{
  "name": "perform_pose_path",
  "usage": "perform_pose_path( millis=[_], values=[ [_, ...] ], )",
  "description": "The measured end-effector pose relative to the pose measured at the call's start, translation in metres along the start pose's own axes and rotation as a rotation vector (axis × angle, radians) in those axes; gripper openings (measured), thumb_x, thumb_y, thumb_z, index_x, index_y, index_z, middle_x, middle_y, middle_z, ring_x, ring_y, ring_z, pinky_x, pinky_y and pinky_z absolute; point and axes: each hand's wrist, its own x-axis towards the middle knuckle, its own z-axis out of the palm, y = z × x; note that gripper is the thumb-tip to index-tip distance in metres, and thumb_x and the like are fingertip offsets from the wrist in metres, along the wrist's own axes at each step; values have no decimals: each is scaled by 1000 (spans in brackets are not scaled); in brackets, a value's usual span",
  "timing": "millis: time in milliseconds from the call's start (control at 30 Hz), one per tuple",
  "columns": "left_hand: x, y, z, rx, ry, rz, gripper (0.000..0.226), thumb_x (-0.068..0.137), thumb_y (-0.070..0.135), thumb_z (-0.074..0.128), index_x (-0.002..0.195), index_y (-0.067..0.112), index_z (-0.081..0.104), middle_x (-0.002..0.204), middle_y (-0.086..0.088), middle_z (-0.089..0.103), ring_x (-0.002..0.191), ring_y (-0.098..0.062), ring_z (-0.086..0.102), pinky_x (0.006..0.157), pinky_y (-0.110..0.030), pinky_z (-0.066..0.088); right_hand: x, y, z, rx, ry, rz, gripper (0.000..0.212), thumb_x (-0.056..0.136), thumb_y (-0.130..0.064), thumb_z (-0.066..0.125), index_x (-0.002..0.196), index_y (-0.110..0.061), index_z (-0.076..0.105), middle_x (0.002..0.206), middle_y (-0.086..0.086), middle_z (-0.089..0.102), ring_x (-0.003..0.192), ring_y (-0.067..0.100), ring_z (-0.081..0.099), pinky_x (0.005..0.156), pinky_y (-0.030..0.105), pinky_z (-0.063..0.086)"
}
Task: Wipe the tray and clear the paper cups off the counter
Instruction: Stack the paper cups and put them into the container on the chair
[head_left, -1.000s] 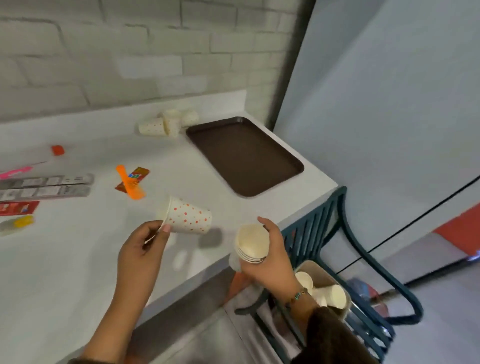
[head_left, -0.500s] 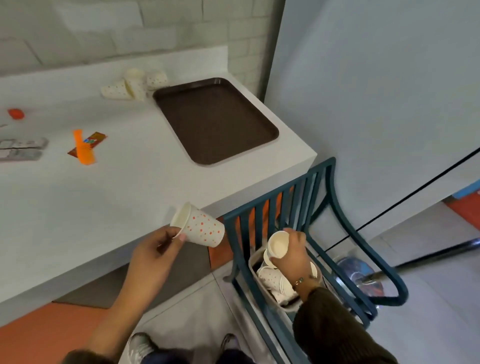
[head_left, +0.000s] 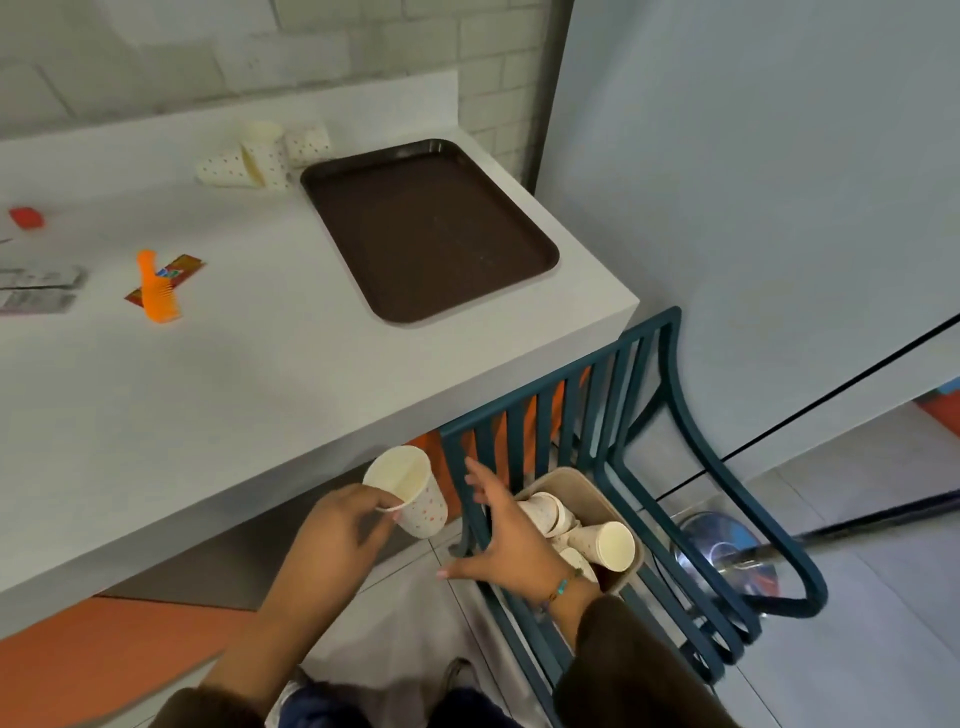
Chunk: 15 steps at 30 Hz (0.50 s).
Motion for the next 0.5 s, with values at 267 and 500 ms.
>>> perform_pose_path(
  millis=[267,500],
  values=[
    [9,33,36,112,-177,266,18,88,27,62,103,25,71,110,7,66,106,-9,54,90,-11,33,-7,-17,-7,-75,245,-114,96,67,-42,76,140,-47,14,142,-16,35,129,3,35,104,24,34],
    [12,34,35,-25,-149,216,38,91,25,56,127,37,53,132,26,37,123,5,34,101,-7,22,6,29,-29,-281,360,-13,87,68,-23,77,138,-33,26,136,-8,32,117,16,46,93,26,46]
  ],
)
